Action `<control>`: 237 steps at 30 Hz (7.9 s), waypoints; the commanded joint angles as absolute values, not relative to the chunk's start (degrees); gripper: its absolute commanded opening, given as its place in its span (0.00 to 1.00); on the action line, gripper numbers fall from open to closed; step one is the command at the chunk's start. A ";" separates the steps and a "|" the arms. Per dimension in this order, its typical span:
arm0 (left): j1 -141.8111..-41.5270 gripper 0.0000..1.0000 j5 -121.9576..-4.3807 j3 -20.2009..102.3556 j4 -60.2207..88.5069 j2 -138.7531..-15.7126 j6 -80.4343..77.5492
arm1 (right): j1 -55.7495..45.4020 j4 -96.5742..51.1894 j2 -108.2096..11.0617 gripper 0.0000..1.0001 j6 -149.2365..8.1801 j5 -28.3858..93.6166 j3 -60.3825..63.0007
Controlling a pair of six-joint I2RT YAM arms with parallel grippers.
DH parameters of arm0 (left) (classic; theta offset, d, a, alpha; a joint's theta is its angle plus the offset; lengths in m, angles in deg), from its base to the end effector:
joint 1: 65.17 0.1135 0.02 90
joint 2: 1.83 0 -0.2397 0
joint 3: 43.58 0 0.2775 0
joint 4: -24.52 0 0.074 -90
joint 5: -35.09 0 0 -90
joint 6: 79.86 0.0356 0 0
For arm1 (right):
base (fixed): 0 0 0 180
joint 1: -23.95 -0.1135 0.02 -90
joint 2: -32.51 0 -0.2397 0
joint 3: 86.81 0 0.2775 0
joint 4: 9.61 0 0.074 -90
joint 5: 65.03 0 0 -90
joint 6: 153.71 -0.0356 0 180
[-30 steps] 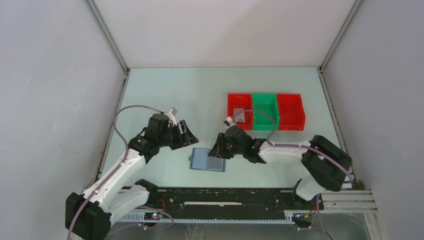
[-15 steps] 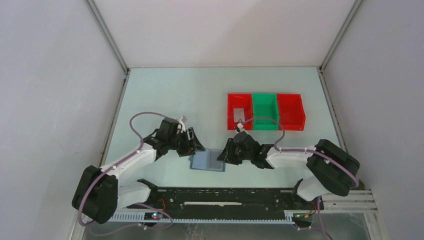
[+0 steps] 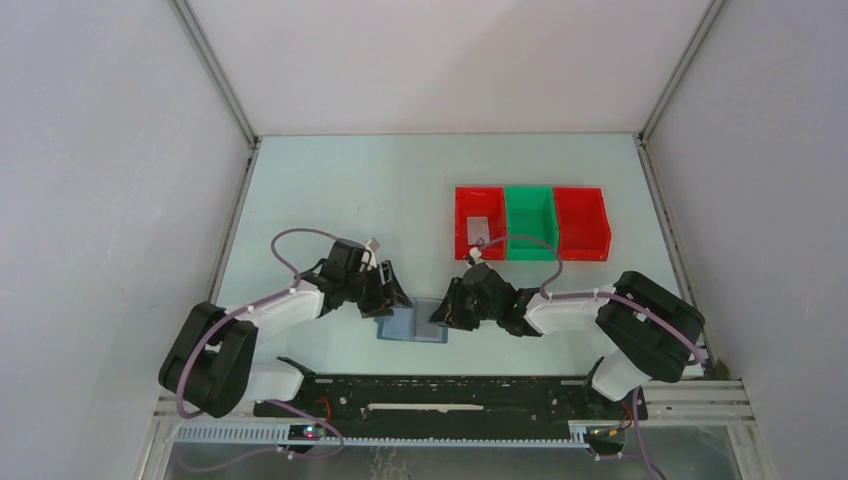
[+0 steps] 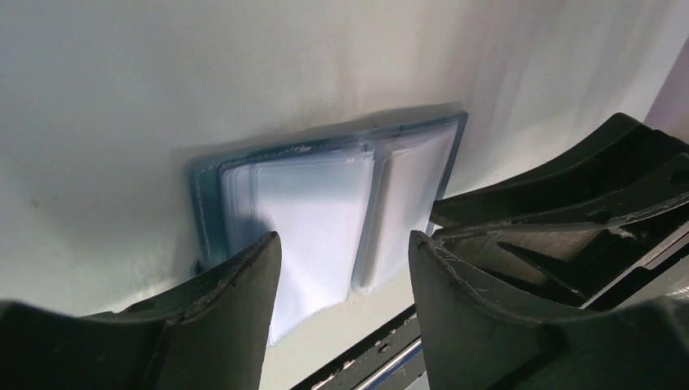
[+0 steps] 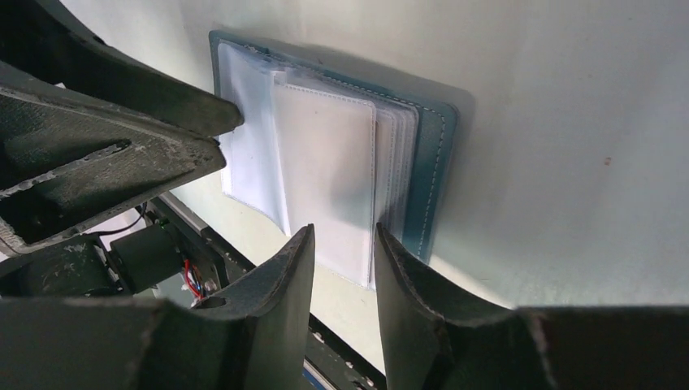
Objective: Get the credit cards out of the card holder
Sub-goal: Remove the credit card from the card holder, then place the credit card in the storage box.
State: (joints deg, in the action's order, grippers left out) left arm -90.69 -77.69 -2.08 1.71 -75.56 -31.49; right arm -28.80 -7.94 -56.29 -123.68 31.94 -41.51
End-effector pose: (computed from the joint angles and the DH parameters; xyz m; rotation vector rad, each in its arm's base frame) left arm 0.2186 -0.1196 0.1081 -0.2087 2.6970 -0.9233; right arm 0.1768 0.2396 0.0892 0.0922 2.5751 1.0455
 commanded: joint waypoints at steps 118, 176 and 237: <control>-95.71 0.61 -78.86 -5.75 14.85 -79.39 -39.87 | -25.53 -1.34 -56.14 0.47 -122.97 38.17 -41.63; -86.26 0.00 -80.43 -1.12 -7.37 -58.29 -28.95 | -24.38 7.27 -59.27 0.62 -125.87 46.38 -41.63; -85.21 0.62 -76.30 8.01 -14.15 -49.62 -27.19 | 13.06 -61.93 -61.39 0.00 -65.87 -9.55 2.14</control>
State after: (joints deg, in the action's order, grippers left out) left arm -85.25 -76.99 7.50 -14.33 -50.93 -28.34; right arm 10.50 -66.96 -59.43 -73.58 -8.41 0.41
